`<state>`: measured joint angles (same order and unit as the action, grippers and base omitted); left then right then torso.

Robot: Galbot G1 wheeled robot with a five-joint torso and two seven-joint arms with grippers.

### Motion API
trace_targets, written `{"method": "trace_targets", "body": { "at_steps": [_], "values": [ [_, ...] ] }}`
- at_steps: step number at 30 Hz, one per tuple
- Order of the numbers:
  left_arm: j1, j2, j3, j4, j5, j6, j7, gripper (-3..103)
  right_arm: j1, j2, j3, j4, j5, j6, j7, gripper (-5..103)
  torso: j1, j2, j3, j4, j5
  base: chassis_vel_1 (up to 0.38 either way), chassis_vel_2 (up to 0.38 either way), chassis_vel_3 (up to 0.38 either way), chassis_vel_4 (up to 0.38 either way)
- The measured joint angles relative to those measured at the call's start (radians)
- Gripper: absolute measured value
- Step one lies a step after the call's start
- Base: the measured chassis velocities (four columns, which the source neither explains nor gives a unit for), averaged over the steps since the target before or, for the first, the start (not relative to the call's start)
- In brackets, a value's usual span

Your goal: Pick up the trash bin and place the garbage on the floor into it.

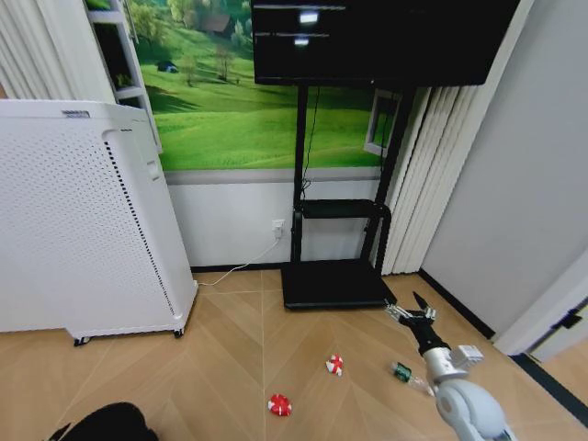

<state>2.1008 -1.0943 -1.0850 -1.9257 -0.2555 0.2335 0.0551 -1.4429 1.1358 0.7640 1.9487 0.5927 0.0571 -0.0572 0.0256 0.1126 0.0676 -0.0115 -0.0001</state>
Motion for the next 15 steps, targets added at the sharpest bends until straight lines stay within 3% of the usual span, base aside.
{"method": "trace_targets", "body": {
  "at_steps": [10,15],
  "values": [
    [0.003,0.014,-0.023,0.079,0.004,0.002,0.035,100,0.009,-0.001,-0.011,-0.010,0.000,-0.001,0.000,100,0.000,0.000,0.000,0.0003,0.0001,0.000,0.000,0.000,0.000],
    [-0.045,0.022,0.011,0.148,0.005,-0.012,0.039,100,0.010,0.006,-0.020,-0.014,-0.005,-0.002,0.000,100,0.000,0.000,0.000,0.0003,-0.0001,0.000,0.000,0.000,0.000]
  ]
}}
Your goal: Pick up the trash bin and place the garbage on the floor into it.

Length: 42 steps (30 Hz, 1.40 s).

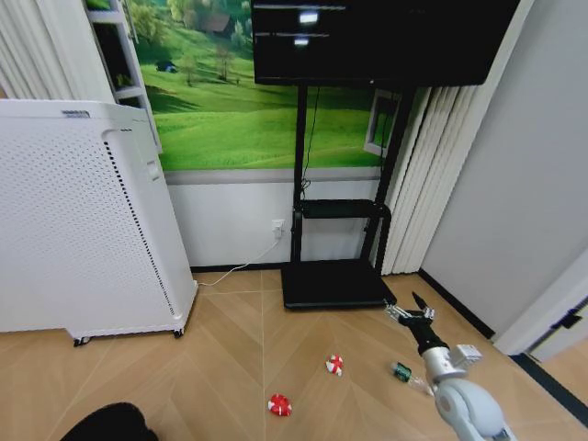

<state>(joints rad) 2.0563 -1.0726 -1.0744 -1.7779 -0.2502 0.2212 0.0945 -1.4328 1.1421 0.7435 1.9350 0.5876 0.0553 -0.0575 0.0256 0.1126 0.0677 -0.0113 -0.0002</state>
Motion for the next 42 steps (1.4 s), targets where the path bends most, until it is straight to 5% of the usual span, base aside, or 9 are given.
{"method": "trace_targets", "body": {
  "at_steps": [27,34,36,40,42],
  "values": [
    [-0.018,-0.008,0.035,0.033,0.028,-0.012,0.021,98,-0.004,0.007,0.004,-0.002,-0.004,0.000,-0.002,100,0.000,0.000,0.000,0.0000,0.0002,0.000,0.000,0.000,0.000],
    [-0.025,-0.010,0.034,0.043,0.041,-0.020,0.041,80,0.000,0.003,0.004,-0.005,-0.005,0.001,-0.002,100,0.000,0.000,0.000,-0.0001,0.0002,0.000,0.000,0.000,0.000],
    [-0.026,-0.011,0.034,0.049,0.046,-0.029,0.048,64,0.001,0.002,0.004,-0.008,-0.005,0.002,-0.002,100,0.000,0.000,0.000,-0.0001,0.0006,0.000,0.000,0.000,0.000],
    [-0.029,-0.012,0.034,0.052,0.048,-0.034,0.051,58,0.002,0.002,0.004,-0.008,-0.005,0.002,-0.002,100,0.000,0.000,0.000,-0.0003,0.0006,0.000,0.000,0.000,0.000],
    [-0.033,-0.013,0.037,0.055,0.049,-0.036,0.056,42,0.002,0.003,0.004,-0.008,-0.005,0.002,-0.001,100,0.000,0.000,0.000,0.0002,0.0005,0.000,0.000,0.000,0.000]
  ]
}}
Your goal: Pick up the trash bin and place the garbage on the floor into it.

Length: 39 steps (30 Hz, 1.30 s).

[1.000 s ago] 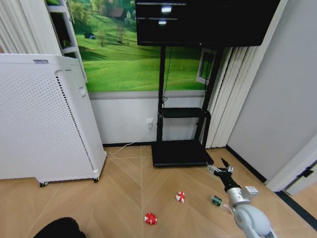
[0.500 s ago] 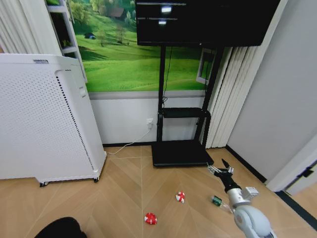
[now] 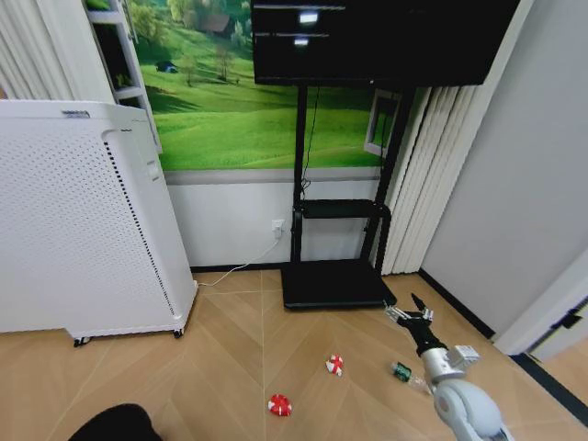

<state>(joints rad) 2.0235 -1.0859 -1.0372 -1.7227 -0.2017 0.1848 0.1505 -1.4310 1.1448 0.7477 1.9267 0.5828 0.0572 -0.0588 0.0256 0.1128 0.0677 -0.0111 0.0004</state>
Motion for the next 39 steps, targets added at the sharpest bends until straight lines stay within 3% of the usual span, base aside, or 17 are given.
{"method": "trace_targets", "body": {
  "at_steps": [5,14,17,21,22,24,25,39],
  "values": [
    [-0.004,0.000,-0.002,0.001,0.000,-0.001,0.001,34,0.000,0.000,0.000,0.000,0.000,0.000,0.000,100,0.000,0.000,0.000,-0.0002,0.0009,0.000,0.000,0.000,0.000],
    [-0.015,0.003,-0.009,-0.005,-0.008,-0.003,-0.003,33,-0.001,0.003,-0.001,-0.001,-0.004,0.003,0.001,100,0.000,0.000,0.000,-0.0003,-0.0013,0.000,0.000,0.000,0.000],
    [-0.026,0.007,-0.022,-0.014,-0.024,-0.005,-0.012,28,-0.001,0.005,-0.001,-0.001,-0.005,0.004,0.001,100,0.000,0.000,0.000,-0.0004,-0.0010,0.000,0.000,0.000,0.000],
    [-0.042,0.005,-0.047,-0.056,-0.043,-0.014,-0.025,18,-0.001,0.004,-0.001,-0.002,-0.007,0.005,0.001,100,0.000,0.000,0.000,-0.0003,-0.0017,0.000,0.000,0.000,0.000],
    [-0.059,-0.002,-0.059,-0.083,-0.047,-0.020,-0.030,10,-0.001,0.005,-0.001,-0.006,-0.007,0.005,0.001,100,0.000,0.000,0.000,-0.0002,-0.0007,0.000,0.000,0.000,0.000],
    [-0.077,-0.008,-0.066,-0.106,-0.057,-0.021,-0.034,10,-0.001,0.006,-0.001,-0.008,-0.009,0.006,0.001,100,0.000,0.000,0.000,-0.0003,-0.0008,0.000,0.000,0.000,0.000],
    [-0.094,-0.015,-0.075,-0.132,-0.072,-0.019,-0.044,4,-0.002,0.007,-0.001,-0.010,-0.012,0.008,0.001,100,0.000,0.000,0.000,-0.0002,-0.0007,0.000,0.000,0.000,0.000],
    [-0.160,-0.045,-0.112,-0.329,-0.132,0.006,-0.046,3,-0.015,0.010,0.002,-0.008,-0.021,0.017,0.003,100,0.000,0.000,0.000,-0.0001,-0.0003,0.000,0.000,0.000,0.000]
  ]
}}
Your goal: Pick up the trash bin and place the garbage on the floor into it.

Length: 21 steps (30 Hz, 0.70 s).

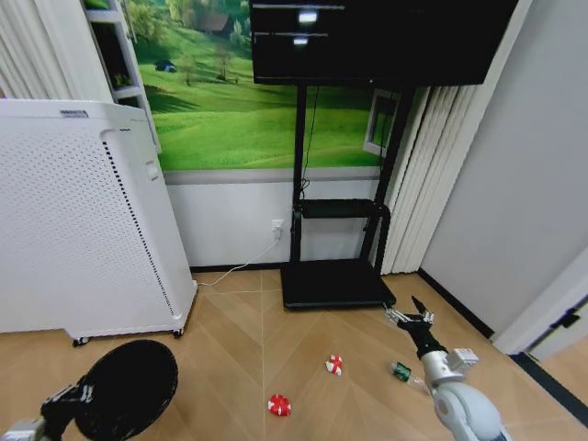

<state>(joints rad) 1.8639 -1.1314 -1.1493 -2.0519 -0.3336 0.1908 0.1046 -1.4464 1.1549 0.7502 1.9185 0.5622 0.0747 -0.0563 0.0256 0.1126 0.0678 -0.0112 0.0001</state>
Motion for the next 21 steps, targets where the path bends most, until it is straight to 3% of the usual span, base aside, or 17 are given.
{"method": "trace_targets", "body": {
  "at_steps": [10,21],
  "values": [
    [-0.052,-0.034,-0.076,-0.096,-0.023,0.021,0.001,3,-0.026,0.028,0.001,-0.002,-0.055,0.016,-0.028,100,0.000,0.000,0.000,0.0000,0.0000,0.000,0.000,0.000,0.000],
    [-0.092,-0.030,-0.095,-0.077,-0.048,0.025,0.003,3,-0.029,0.030,0.002,0.000,-0.055,0.017,-0.029,100,0.000,0.000,0.000,-0.0002,-0.0001,0.028,0.037,-0.036,-0.028]
  ]
}}
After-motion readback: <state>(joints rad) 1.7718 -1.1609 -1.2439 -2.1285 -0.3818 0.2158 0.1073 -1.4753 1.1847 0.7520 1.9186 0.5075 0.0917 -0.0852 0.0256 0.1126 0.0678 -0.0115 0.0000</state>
